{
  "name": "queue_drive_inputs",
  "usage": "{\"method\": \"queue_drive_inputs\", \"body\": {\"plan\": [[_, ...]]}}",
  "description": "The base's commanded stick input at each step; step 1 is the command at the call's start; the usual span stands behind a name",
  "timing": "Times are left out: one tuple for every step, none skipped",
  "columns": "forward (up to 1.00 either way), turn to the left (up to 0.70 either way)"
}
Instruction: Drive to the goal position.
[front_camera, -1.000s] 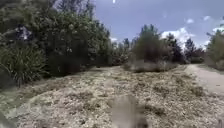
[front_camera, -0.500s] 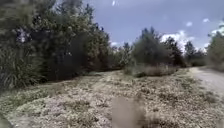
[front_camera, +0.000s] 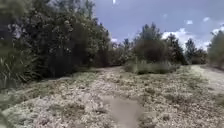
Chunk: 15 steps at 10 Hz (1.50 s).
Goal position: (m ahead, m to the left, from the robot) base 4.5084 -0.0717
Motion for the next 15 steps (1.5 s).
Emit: {"method": "queue_drive_inputs", "body": {"plan": [[0.5,0.01],[0.5,0.01],[0.5,0.01],[0.5,0.01],[0.5,0.01],[0.5,0.01],[0.5,0.01],[0.5,0.01],[0.5,0.01],[0.5,0.01],[0.5,0.01],[0.5,0.01],[0.5,0.01],[0.5,0.01],[0.5,0.01]]}}
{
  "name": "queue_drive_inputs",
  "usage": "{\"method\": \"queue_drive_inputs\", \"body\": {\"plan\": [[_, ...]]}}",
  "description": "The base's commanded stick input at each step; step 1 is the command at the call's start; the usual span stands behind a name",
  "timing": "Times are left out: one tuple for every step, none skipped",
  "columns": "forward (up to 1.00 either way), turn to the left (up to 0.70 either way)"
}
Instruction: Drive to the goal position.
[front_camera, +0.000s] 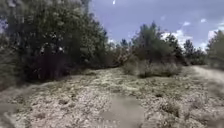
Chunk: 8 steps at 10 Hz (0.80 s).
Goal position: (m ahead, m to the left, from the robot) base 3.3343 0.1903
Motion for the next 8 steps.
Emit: {"method": "queue_drive_inputs", "body": {"plan": [[0.5,0.01],[0.5,0.01],[0.5,0.01],[0.5,0.01],[0.5,0.01],[0.5,0.01],[0.5,0.01],[0.5,0.01]]}}
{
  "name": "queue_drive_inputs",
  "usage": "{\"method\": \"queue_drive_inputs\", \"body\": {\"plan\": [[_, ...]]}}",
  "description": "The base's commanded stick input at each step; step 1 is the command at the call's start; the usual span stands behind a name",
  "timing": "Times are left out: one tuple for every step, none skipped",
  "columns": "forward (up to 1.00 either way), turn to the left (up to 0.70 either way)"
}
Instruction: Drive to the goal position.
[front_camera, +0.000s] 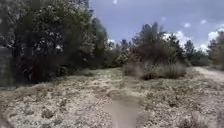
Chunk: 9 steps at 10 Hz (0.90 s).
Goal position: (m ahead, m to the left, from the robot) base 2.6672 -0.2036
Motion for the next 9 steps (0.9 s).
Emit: {"method": "queue_drive_inputs", "body": {"plan": [[0.5,0.01],[0.5,0.01],[0.5,0.01],[0.5,0.01],[0.5,0.01],[0.5,0.01],[0.5,0.01],[0.5,0.01],[0.5,0.01]]}}
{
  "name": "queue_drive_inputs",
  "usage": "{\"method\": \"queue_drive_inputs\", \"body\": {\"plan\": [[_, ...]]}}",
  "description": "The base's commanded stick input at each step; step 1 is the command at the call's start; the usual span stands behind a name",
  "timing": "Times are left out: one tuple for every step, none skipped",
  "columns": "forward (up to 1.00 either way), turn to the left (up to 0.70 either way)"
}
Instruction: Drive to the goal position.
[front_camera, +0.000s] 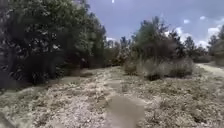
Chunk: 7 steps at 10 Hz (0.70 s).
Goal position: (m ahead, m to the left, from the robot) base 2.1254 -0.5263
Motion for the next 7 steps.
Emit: {"method": "queue_drive_inputs", "body": {"plan": [[0.5,0.01],[0.5,0.01],[0.5,0.01],[0.5,0.01],[0.5,0.01],[0.5,0.01],[0.5,0.01]]}}
